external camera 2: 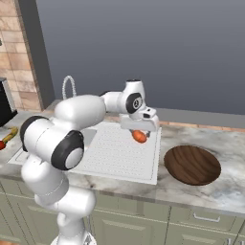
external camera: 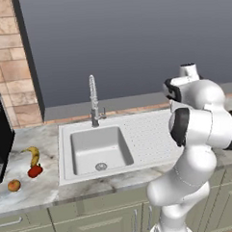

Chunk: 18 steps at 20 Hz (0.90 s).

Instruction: There is a mixed pile of frozen fruits and vegetables on the counter. Locate all the frozen vegetables and place the items in a bowl on the counter. Take all the frozen fruits and defrost them in a running sink.

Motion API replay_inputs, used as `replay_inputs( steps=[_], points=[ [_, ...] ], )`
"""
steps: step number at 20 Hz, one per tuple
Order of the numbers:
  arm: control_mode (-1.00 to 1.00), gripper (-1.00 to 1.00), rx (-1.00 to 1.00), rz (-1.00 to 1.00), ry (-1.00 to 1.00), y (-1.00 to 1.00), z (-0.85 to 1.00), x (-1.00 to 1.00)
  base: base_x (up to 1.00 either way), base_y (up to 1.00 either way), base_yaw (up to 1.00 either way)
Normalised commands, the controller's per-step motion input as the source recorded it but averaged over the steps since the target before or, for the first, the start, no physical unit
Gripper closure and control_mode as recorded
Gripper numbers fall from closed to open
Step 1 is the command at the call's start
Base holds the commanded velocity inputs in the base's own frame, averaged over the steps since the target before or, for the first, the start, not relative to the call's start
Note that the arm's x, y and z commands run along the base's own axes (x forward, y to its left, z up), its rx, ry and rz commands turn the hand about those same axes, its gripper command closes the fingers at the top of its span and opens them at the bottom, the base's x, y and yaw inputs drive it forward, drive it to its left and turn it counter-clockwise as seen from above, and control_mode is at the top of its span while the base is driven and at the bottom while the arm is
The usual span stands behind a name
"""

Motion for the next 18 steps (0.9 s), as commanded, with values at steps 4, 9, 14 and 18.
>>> replay_inputs(
  steps=[4, 9, 14, 18],
  points=[
    [-1.0, 1.0, 0.0, -0.24, 0.0, -0.41, 0.0, 0.07, 0.0, 0.0, 0.0],
    [-1.0, 1.0, 0.0, -0.23, 0.0, -0.35, 0.0, 0.02, 0.0, 0.0, 0.0],
    [-1.0, 1.0, 0.0, -0.22, 0.0, -0.31, 0.0, 0.0, 0.0, 0.0, 0.0],
    [-1.0, 1.0, 0.0, -0.2, 0.0, -0.34, -0.01, 0.0, 0.0, 0.0, 0.0]
  ],
)
